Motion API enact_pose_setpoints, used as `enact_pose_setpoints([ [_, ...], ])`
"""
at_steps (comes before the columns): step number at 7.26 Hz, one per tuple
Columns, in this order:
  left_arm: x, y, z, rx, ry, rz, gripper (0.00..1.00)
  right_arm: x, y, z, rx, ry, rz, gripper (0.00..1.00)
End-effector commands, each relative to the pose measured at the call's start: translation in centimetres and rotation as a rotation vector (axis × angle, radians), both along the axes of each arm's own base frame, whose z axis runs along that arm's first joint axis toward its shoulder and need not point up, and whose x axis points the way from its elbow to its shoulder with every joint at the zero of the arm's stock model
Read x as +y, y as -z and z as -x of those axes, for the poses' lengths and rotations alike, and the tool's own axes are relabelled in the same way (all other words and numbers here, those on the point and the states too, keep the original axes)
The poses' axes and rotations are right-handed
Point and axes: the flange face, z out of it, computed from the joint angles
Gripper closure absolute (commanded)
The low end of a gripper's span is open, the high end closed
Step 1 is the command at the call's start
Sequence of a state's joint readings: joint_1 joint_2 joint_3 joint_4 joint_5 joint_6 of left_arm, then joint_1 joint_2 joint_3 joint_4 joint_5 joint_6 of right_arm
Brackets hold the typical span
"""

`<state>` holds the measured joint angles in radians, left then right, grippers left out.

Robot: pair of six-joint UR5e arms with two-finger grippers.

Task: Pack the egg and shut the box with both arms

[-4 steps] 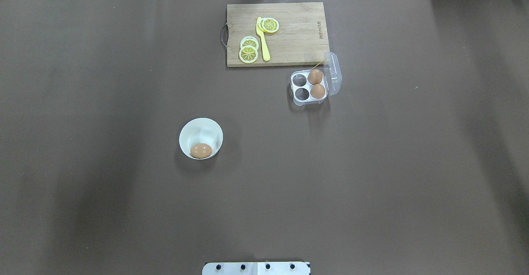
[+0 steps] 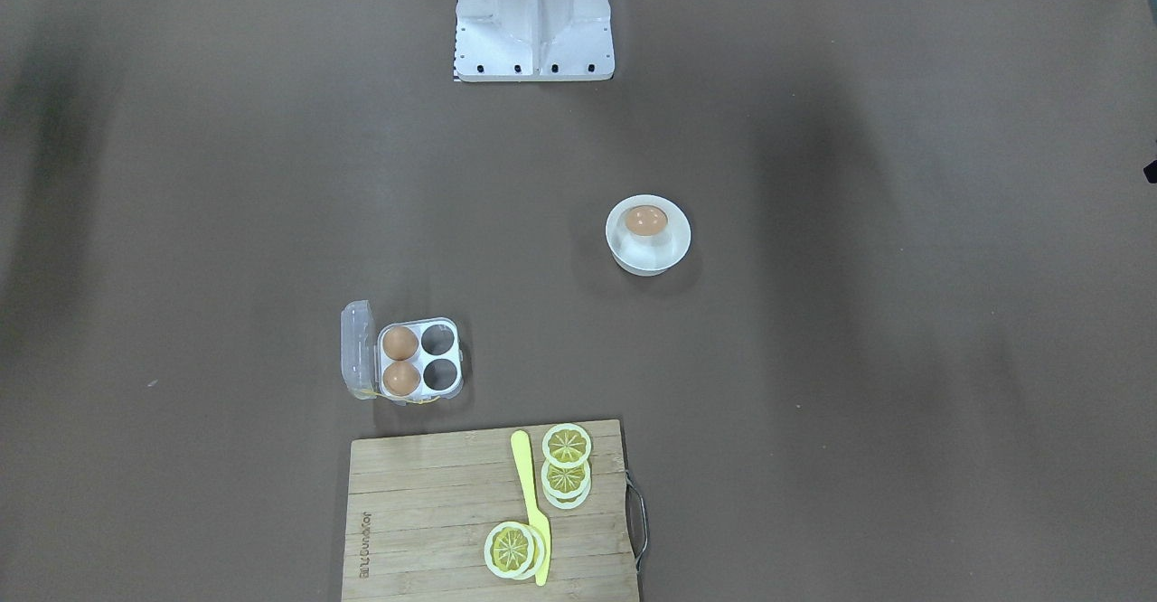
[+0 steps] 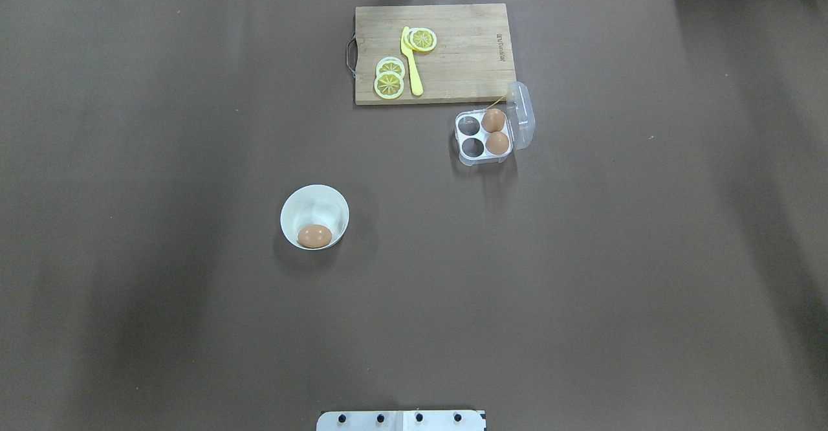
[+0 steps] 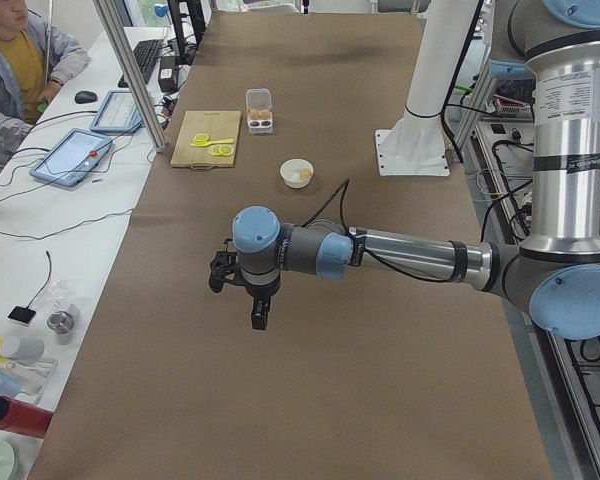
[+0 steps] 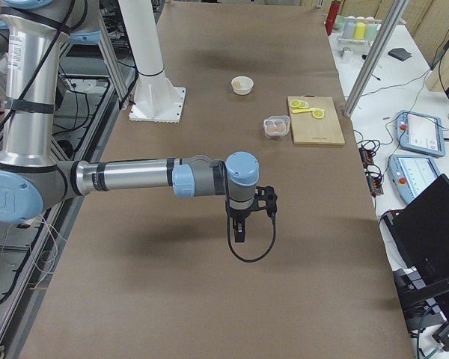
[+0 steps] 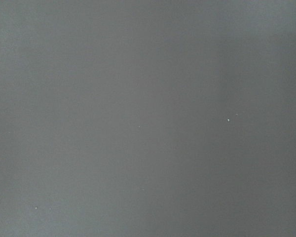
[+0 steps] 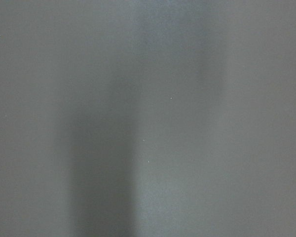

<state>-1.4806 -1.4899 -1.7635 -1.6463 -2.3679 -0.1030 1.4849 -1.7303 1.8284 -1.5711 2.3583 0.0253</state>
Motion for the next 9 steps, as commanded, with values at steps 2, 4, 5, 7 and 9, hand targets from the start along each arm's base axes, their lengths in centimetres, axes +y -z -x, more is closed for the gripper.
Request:
enact_pose_setpoints([
  [2,-0.2,0.4,-0.3,0.003,-0.004,-0.021,0.02,0.1,-0.1,0.6,-0.062,0.008,0.018,0.0],
  [4,-0.4,0.8,-0.8,0.008,0.012,-0.013,0.02,0.1,0.2,0.8,-0.094,0.013,0.021,0.0],
  [5,-0.5,1.4,-1.8,0.016,0.016,-0.027,0.02,0.3,-0.1,1.2,-0.153,0.019,0.039,0.0],
  [7,-0.2,1.1,-2.4,0.015,0.004,-0.017,0.02,0.7,0.5,1.4,-0.203,0.031,0.029,0.0],
  [9,-0.6,2.3,-4.0,0.026,0.017,0.003,0.02,0.4,1.0,1.5,-0.206,0.031,0.018,0.0],
])
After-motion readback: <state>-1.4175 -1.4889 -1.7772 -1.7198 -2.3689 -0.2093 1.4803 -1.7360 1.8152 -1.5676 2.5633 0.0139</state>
